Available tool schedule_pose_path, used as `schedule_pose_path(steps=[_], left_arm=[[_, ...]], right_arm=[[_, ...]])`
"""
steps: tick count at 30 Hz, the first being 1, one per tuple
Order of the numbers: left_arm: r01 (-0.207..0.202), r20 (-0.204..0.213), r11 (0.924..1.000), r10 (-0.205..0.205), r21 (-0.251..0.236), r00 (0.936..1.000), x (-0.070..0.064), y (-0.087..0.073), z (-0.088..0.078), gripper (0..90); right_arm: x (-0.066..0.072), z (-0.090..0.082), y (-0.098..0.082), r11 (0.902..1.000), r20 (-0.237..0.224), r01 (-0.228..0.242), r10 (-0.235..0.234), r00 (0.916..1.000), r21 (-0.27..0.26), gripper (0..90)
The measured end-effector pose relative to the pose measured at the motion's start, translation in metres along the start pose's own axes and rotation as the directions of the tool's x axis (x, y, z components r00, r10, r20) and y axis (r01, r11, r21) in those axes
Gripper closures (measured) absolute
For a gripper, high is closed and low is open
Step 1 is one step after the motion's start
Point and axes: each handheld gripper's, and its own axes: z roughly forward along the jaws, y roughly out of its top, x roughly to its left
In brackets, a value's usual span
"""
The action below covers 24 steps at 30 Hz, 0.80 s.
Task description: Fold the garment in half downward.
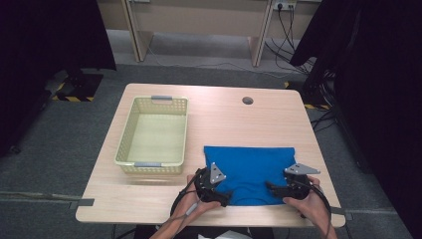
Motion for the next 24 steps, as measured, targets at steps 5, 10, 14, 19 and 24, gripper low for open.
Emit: schedule_pose_path(steps=[5, 10, 14, 19, 24], left_arm=[[0.001, -0.009, 0.9997, -0.001, -0.023, 1.0, 0.001, -0.001, -0.009, 9.9], [0.01, -0.021, 0.9996, -0.01, -0.026, 0.9997, 0.005, -0.009, -0.018, 9.5], [0.012, -0.02, 0.9997, -0.012, -0.02, 0.9997, 0.005, -0.015, -0.022, 9.4], [0.012, -0.021, 0.9997, -0.012, -0.021, 0.9997, 0.005, -0.021, -0.028, 9.3], [0.012, -0.022, 0.9995, -0.013, -0.029, 0.9997, 0.006, -0.025, -0.036, 9.2]], right_arm=[[0.006, -0.006, -0.002, 0.9998, 0.01, 0.008, -0.008, 0.9999, -0.018, 16.3], [0.015, -0.009, -0.004, 0.9997, -0.003, 0.02, -0.02, 0.9998, -0.012, 15.2], [0.017, -0.009, -0.005, 0.9996, -0.004, 0.028, -0.028, 0.9996, -0.002, 15.1], [0.017, -0.007, -0.01, 0.9994, -0.003, 0.029, -0.029, 0.9996, 0.021, 15.2], [0.015, -0.009, -0.011, 0.9989, 0.006, 0.033, -0.033, 0.9994, 0.032, 16.8]])
